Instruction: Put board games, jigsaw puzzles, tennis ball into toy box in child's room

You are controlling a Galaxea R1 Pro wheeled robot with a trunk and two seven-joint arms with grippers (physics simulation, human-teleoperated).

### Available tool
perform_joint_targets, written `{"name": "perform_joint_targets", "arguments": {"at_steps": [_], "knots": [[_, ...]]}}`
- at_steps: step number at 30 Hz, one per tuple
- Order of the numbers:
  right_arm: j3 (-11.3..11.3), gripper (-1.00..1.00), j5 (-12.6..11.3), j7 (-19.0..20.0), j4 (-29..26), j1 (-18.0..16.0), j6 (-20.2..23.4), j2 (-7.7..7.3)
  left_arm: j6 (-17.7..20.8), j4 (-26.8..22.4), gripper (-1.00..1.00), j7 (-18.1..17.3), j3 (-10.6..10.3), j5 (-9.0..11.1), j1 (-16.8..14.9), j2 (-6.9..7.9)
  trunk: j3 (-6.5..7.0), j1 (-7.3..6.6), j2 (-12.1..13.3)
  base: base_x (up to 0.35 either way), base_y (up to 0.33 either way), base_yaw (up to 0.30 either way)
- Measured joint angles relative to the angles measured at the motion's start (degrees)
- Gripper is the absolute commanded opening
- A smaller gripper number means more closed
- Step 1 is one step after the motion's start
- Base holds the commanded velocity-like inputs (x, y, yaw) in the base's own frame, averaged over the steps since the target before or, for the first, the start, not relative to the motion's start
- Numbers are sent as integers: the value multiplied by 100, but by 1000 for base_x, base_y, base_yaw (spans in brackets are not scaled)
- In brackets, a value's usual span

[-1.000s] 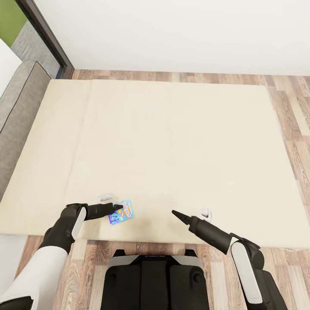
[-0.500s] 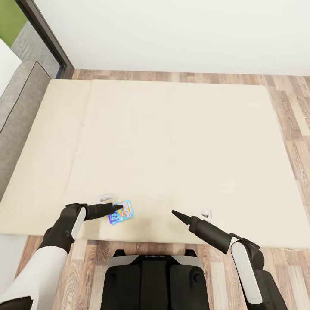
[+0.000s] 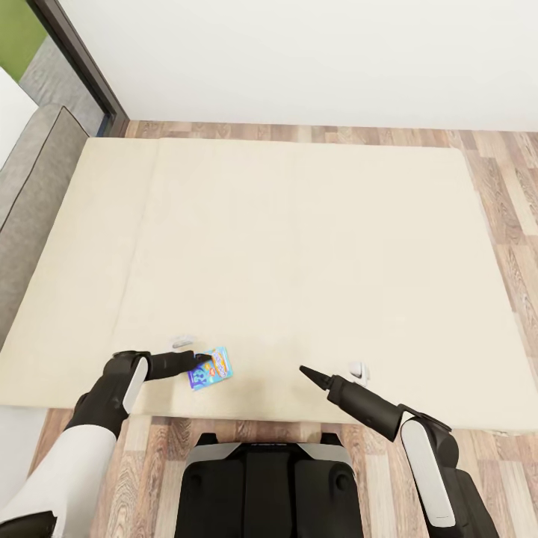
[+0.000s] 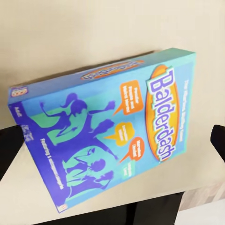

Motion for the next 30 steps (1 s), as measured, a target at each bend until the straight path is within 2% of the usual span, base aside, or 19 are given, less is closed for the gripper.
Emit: {"name": "perform_joint_targets", "arguments": {"at_steps": [14, 23, 30], "knots": [[-7, 100, 1, -55, -1, -9, 27, -6, 14, 0, 100, 40, 0, -11, -42, 57, 0, 0, 0, 0, 0, 0], [-3, 100, -5, -56, -2, -7, 28, -4, -34, 5, 100, 464, 7, 1, -44, 50, -7, 0, 0, 0, 0, 0], [0, 100, -7, -55, -1, -2, 28, -8, -72, 30, 100, 525, 4, 4, -124, 54, -54, 0, 0, 0, 0, 0]]}}
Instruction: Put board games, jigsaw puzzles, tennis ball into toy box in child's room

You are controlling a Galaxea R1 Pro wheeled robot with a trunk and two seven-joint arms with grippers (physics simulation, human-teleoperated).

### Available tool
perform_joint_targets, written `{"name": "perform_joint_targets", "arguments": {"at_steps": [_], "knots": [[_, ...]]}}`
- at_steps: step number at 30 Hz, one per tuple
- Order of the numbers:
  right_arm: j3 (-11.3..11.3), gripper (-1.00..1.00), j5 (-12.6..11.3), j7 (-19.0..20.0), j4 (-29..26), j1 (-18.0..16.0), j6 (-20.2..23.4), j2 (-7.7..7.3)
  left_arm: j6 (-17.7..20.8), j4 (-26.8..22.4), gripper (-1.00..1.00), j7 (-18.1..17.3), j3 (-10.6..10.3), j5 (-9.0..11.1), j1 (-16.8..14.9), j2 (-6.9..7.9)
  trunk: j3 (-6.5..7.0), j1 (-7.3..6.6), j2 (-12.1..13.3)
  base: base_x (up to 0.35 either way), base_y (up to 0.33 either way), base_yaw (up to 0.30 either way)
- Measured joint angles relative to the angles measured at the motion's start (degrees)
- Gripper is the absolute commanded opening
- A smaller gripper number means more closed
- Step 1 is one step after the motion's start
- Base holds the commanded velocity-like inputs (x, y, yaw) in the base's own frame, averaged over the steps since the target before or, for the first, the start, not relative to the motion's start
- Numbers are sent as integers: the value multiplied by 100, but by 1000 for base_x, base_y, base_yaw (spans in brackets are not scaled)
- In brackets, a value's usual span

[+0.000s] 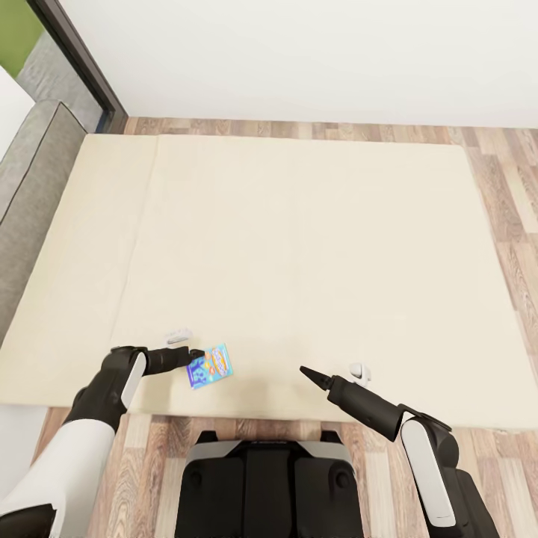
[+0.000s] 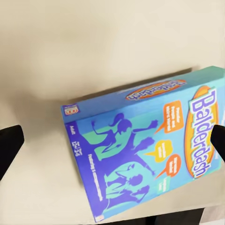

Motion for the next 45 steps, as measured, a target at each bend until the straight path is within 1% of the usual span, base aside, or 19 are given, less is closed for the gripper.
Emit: {"name": "perform_joint_targets", "arguments": {"at_steps": [11, 24, 29, 34, 45], "knots": [[2, 100, 0, 5, 0, 2, 0, 0, -155, 14, 100, 10, 4, 8, -67, -22, -101, 0, 0, 0, 0, 0], [2, 100, 0, 7, 0, 1, 4, -3, -175, 47, 100, 2, -20, 8, -69, -58, -222, 0, 0, 0, 0, 0], [2, 100, -1, 7, 0, 1, 7, -3, -176, 237, 100, 1, -25, 11, -69, -66, -262, 0, 0, 0, 0, 0], [2, 100, -1, 7, 0, 1, 9, -4, -176, 332, 100, -10, -23, 29, -69, -68, -277, 0, 0, 0, 0, 0], [2, 100, -2, 7, 0, 1, 6, -2, -173, 338, 100, -123, -28, 44, -69, -76, -281, 0, 0, 0, 0, 0]]}}
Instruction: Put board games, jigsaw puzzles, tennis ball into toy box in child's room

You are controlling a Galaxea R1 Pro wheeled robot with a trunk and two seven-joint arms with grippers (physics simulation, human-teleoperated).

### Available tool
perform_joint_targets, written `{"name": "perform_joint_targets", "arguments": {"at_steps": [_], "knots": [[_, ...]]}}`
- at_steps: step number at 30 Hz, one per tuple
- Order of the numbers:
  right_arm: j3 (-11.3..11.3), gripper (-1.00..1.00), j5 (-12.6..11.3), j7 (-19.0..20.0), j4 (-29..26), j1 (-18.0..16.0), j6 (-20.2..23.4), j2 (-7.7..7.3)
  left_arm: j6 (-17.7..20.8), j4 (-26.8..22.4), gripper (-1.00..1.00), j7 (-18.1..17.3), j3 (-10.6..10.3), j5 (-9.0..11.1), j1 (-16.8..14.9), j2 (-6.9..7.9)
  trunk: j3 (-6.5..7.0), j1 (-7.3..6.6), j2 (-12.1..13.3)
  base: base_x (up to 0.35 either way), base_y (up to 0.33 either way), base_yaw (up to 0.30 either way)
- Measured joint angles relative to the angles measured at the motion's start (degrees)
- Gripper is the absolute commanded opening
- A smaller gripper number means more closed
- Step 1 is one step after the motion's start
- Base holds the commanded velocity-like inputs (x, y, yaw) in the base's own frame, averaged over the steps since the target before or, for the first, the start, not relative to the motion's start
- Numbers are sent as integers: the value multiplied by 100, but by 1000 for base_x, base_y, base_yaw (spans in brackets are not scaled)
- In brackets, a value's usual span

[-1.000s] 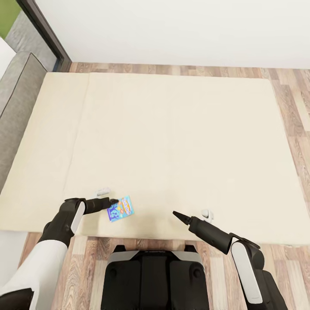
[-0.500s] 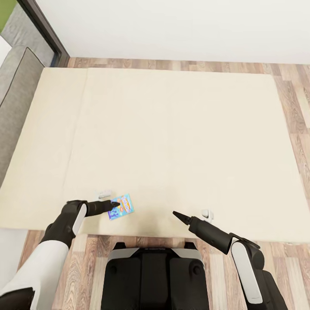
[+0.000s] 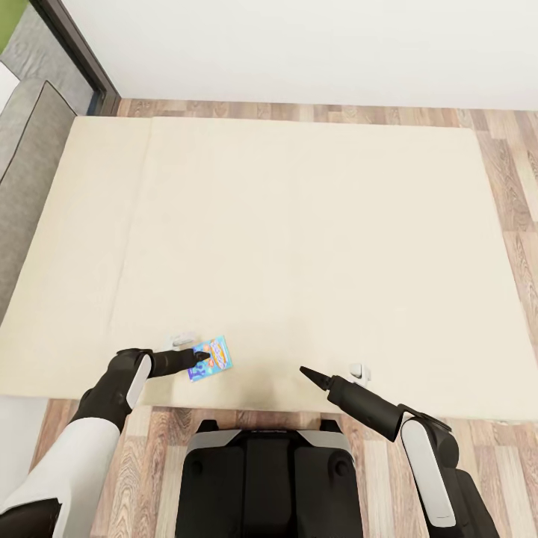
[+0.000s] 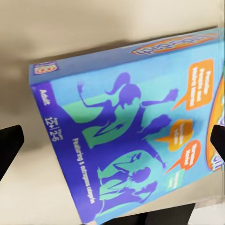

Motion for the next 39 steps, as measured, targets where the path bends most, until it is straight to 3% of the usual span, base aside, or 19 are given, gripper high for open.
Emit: {"name": "perform_joint_targets", "arguments": {"at_steps": [4, 8, 13, 39], "knots": [[0, 100, 1, 2, 0, 0, -4, 1, 2, -18, 100, -155, -2, 2, 0, 3, 0, 0, 0, 0, 0, 0], [0, 100, -3, 7, 0, 0, 1, -6, 11, -60, 100, -668, -5, -1, 0, 12, 0, 0, 0, 0, 0, 0], [0, 100, -6, 9, 0, 0, -1, -7, 9, -172, 100, -948, -9, -8, 0, 11, 0, 0, 0, 0, 0, 0], [0, 100, -7, 17, -8, 0, 9, -8, -226, -263, 100, -966, -16, -26, -9, -72, -7, 0, 0, 0, 0, 0]]}}
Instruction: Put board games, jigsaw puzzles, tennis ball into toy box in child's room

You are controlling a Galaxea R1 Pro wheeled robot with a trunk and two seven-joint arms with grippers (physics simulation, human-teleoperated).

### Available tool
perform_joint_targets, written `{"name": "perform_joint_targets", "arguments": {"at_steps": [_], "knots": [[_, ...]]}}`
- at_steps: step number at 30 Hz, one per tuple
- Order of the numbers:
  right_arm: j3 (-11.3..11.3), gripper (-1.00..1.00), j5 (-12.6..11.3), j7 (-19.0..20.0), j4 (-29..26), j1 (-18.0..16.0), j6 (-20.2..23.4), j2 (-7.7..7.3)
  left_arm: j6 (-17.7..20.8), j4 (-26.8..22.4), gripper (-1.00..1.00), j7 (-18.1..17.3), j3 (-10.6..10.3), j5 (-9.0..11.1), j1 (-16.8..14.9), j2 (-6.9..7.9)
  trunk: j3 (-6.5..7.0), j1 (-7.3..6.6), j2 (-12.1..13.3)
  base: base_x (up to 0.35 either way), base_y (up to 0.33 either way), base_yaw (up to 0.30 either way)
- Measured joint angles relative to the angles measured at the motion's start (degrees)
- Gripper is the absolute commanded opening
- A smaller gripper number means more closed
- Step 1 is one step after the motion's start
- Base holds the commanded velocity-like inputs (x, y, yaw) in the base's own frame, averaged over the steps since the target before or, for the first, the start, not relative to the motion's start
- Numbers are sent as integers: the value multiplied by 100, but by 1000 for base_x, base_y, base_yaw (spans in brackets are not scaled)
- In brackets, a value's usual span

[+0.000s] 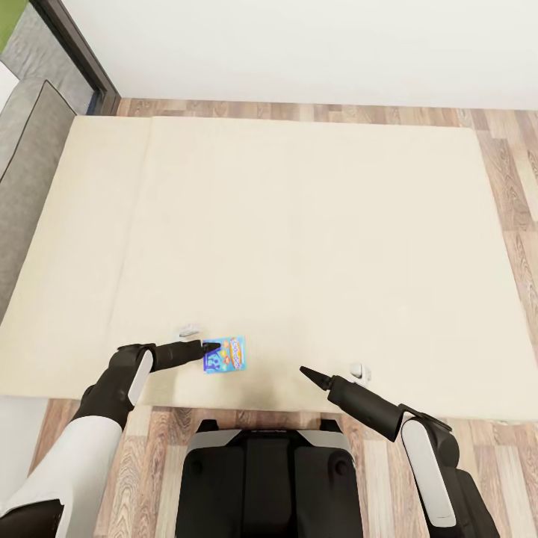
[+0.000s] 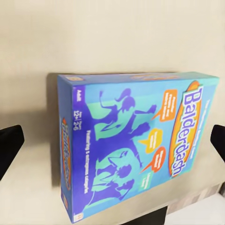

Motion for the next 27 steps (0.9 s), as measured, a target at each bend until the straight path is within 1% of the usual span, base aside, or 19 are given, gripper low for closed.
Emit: {"name": "perform_joint_targets", "arguments": {"at_steps": [17, 23, 27], "knots": [[0, 100, 1, 0, 4, 0, -6, 0, -32, 0, 100, 10, -3, -10, -4, -11, -136, 0, 0, 0, 0, 0], [6, 100, 0, 0, 1, 0, -6, 0, -34, -12, 100, 12, -41, -13, -87, -139, -191, 0, 0, 0, 0, 0], [2, 100, 0, 5, 0, 0, -4, 0, -35, -16, 100, 11, -61, -18, -146, -166, -223, 0, 0, 0, 0, 0]]}}
